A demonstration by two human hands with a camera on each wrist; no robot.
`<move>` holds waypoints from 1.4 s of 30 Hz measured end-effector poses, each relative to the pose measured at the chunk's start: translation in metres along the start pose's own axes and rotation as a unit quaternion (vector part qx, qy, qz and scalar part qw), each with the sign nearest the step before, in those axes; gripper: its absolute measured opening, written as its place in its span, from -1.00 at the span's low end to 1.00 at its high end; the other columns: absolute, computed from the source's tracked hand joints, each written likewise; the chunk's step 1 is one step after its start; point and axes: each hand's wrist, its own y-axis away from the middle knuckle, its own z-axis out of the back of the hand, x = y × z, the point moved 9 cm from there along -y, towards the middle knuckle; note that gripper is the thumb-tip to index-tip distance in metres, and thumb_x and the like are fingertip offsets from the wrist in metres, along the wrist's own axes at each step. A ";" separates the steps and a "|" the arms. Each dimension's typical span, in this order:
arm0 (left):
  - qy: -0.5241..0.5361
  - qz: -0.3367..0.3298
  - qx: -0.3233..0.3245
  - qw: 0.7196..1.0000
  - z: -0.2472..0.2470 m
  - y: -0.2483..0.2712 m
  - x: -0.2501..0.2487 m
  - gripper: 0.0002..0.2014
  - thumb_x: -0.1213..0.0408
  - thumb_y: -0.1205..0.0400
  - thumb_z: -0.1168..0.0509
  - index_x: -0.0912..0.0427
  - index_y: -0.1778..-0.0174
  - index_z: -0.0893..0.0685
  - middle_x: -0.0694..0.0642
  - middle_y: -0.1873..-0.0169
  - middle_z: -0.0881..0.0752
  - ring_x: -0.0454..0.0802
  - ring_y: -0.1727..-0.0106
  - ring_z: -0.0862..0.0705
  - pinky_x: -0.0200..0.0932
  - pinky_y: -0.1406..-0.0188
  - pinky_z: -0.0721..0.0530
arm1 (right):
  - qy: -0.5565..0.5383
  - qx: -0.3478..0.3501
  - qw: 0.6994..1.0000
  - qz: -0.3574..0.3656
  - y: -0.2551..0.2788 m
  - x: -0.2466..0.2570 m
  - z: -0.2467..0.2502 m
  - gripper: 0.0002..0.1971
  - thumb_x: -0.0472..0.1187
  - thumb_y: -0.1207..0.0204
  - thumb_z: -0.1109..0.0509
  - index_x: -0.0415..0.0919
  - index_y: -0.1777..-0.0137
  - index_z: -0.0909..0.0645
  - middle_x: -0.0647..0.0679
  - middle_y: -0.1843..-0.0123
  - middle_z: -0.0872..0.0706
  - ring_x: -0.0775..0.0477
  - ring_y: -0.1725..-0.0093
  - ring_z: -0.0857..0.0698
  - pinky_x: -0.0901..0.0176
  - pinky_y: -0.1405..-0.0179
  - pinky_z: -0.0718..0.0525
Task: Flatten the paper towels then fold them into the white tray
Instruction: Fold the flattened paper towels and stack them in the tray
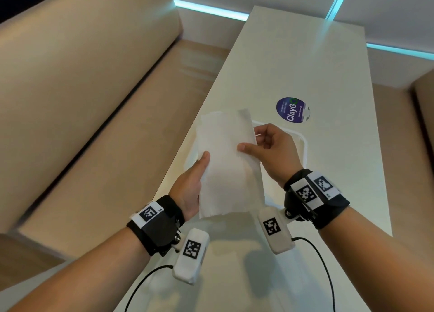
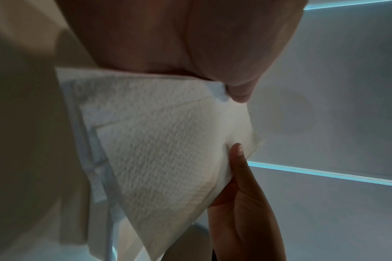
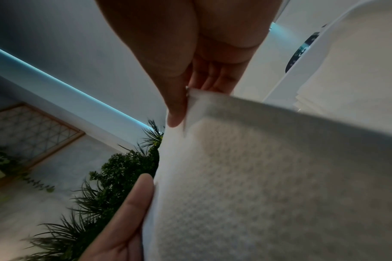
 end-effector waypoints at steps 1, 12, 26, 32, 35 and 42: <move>-0.002 0.005 0.001 1.000 0.000 0.000 0.002 -0.36 -0.22 -0.60 -0.20 0.08 -0.52 -0.47 0.18 -0.41 -0.61 0.18 -0.45 -0.56 0.26 -0.56 -0.31 | -0.009 0.011 1.000 -0.004 0.000 0.000 -0.003 -0.63 -0.22 -0.25 -0.67 -0.18 -0.01 -0.64 -0.16 0.15 -0.79 -0.21 0.18 -0.77 -0.02 0.11 -0.78; -0.014 -0.016 0.009 1.000 -0.008 0.003 -0.005 -0.35 -0.28 -0.58 -0.10 0.02 -0.52 -0.47 0.18 -0.39 -0.63 0.16 -0.44 -0.57 0.24 -0.53 -0.36 | -0.108 0.037 0.991 -0.070 0.003 -0.013 -0.017 -0.55 -0.31 -0.28 -0.65 -0.31 -0.14 -0.58 -0.13 0.20 -0.77 -0.22 0.15 -0.78 -0.27 0.08 -0.76; 0.081 -0.057 0.048 0.994 -0.021 0.009 -0.013 -0.18 -0.35 -0.53 -0.14 0.13 -0.60 -0.36 0.30 -0.51 -0.47 0.29 -0.55 -0.41 0.27 -0.55 -0.29 | -0.235 0.138 0.958 -0.085 0.008 -0.002 -0.030 -0.51 -0.32 -0.20 -0.59 -0.28 -0.16 -0.57 -0.19 0.07 -0.79 -0.14 0.12 -0.80 0.06 0.17 -0.76; 0.029 -0.002 0.024 0.999 -0.014 0.007 -0.007 -0.29 -0.21 -0.50 -0.29 0.11 -0.51 -0.49 0.30 -0.41 -0.59 0.29 -0.45 -0.54 0.31 -0.53 -0.35 | -0.084 0.076 0.991 -0.072 0.004 -0.020 -0.023 -0.62 -0.36 -0.26 -0.65 -0.22 -0.01 -0.58 -0.04 0.32 -0.74 -0.06 0.34 -0.74 -0.03 0.26 -0.72; 0.000 -0.016 -0.012 1.000 -0.005 0.005 -0.006 -0.45 0.01 -0.60 -0.30 0.12 -0.51 -0.49 0.28 -0.38 -0.61 0.30 -0.42 -0.56 0.33 -0.50 -0.38 | -0.066 0.061 0.993 -0.071 0.005 -0.022 -0.023 -0.61 -0.33 -0.25 -0.66 -0.24 -0.03 -0.59 -0.05 0.27 -0.75 -0.10 0.27 -0.76 -0.09 0.23 -0.76; -0.058 -0.042 -0.042 0.997 -0.007 0.006 -0.010 -0.66 0.20 -0.72 -0.18 0.02 -0.44 -0.52 0.14 -0.25 -0.73 0.20 -0.30 -0.68 0.19 -0.31 -0.60 | -0.024 0.030 0.998 -0.057 0.002 -0.023 -0.016 -0.59 -0.22 -0.25 -0.68 -0.19 -0.04 -0.60 -0.01 0.17 -0.72 -0.04 0.23 -0.73 0.08 0.20 -0.72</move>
